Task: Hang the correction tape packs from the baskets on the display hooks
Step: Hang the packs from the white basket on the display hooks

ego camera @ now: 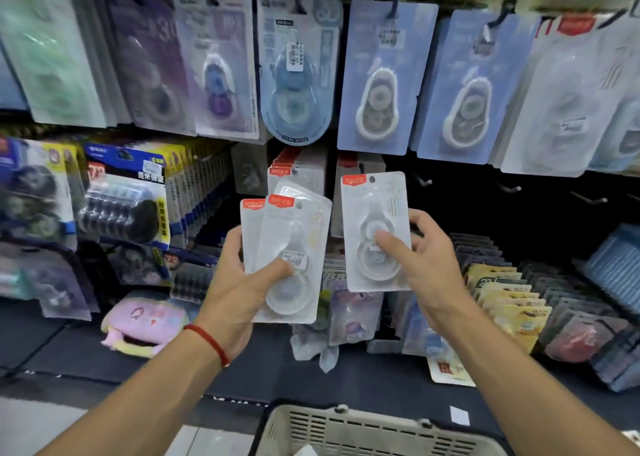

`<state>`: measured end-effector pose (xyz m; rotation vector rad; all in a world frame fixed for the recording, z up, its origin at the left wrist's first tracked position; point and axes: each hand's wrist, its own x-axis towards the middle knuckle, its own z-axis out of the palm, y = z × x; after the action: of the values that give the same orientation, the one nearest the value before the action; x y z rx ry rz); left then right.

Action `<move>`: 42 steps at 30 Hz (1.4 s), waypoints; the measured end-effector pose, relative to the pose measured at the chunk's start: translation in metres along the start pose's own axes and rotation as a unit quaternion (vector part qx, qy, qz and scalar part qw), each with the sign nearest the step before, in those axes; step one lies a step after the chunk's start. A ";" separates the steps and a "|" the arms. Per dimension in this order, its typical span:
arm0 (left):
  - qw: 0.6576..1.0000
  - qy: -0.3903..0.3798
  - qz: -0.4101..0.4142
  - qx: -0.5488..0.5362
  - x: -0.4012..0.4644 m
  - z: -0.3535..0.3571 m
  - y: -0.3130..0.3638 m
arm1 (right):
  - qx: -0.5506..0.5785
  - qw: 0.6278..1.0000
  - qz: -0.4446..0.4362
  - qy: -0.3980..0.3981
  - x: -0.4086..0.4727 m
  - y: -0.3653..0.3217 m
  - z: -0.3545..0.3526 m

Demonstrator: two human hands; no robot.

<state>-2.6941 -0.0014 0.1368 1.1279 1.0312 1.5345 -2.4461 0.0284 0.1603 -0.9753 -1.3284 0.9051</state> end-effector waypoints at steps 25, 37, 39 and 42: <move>0.999 -0.011 -0.008 -0.048 -0.008 0.018 0.006 | -0.101 0.993 0.011 -0.062 -0.016 0.000 0.032; 0.979 -0.091 -0.079 -0.166 -0.013 0.037 0.010 | 0.006 0.996 0.042 -0.077 -0.031 0.000 0.021; 0.982 -0.089 -0.076 -0.148 -0.013 0.038 0.009 | 0.000 0.996 0.042 -0.076 -0.031 0.000 0.017; 0.990 -0.061 -0.057 -0.114 -0.013 0.040 0.006 | -0.008 0.998 0.032 -0.046 -0.030 0.001 0.018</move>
<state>-2.6545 -0.0111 0.1496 0.9739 0.8026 1.4340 -2.4652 0.0014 0.1487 -1.0041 -1.3899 0.9994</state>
